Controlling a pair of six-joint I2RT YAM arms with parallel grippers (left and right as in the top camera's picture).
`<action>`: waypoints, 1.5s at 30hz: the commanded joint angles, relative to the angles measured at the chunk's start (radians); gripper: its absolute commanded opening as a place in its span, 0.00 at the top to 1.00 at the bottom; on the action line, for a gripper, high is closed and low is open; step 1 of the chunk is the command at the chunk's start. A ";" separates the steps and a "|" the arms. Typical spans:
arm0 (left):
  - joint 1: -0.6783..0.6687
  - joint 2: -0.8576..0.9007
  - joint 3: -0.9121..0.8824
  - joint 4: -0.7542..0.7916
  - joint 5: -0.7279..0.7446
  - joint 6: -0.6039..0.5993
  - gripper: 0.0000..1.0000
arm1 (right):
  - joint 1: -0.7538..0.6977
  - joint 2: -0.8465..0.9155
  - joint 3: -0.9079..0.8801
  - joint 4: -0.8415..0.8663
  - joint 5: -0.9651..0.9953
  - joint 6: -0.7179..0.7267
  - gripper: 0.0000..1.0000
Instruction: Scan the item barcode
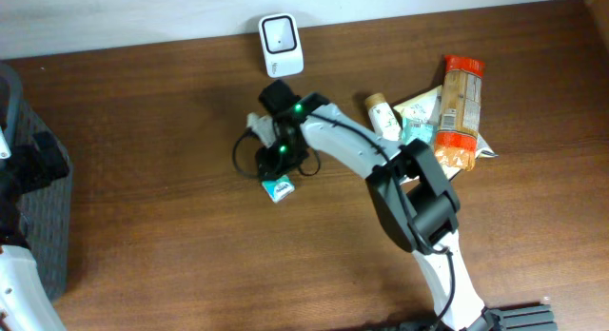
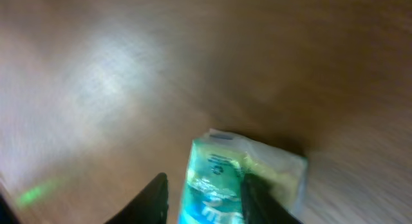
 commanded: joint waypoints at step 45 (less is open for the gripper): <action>0.004 -0.006 0.012 0.002 0.003 0.012 0.01 | -0.360 -0.031 0.049 -0.246 -1.078 -0.127 0.96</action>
